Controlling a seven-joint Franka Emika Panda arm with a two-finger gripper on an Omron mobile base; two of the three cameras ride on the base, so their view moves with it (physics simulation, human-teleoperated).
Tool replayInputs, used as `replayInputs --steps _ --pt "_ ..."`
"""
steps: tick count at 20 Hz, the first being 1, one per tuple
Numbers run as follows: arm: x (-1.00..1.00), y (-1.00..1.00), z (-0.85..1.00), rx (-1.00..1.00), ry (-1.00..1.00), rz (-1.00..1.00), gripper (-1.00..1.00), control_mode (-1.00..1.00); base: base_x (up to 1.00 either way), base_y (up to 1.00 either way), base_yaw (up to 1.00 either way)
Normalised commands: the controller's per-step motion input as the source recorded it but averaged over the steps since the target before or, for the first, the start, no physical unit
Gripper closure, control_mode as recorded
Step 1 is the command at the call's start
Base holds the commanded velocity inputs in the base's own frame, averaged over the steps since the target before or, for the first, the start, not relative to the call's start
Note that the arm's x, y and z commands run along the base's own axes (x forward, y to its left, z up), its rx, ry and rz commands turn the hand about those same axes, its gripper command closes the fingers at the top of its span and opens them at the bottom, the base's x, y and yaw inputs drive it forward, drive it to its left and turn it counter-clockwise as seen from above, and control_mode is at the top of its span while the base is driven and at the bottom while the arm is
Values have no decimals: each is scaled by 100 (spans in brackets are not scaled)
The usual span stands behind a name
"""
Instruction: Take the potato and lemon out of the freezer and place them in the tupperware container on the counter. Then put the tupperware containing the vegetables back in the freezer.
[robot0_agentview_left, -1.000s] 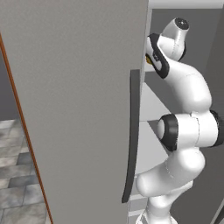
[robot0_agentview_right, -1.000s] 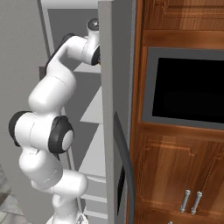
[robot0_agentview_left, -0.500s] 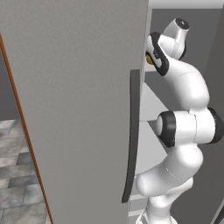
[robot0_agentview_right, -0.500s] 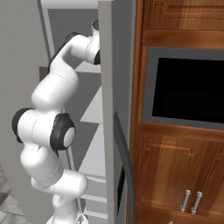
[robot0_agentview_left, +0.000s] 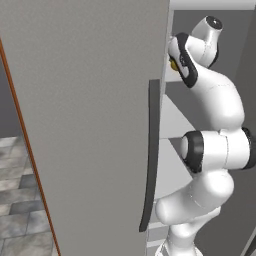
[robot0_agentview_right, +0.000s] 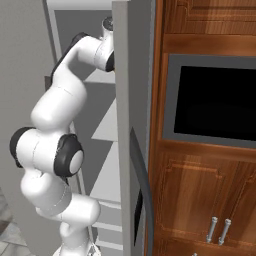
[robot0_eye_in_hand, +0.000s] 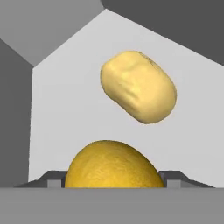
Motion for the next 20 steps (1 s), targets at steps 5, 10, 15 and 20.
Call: replayInputs --steps 5,10,15,20 --pt "-94 0 14 0 -21 -8 100 -100 0 0 0" --pt "-100 0 0 -1 -17 -6 100 -100 0 0 0" --pt "-100 29 0 -7 -10 -3 100 -100 0 0 0" --pt "-100 47 11 -13 1 0 100 -100 0 0 0"
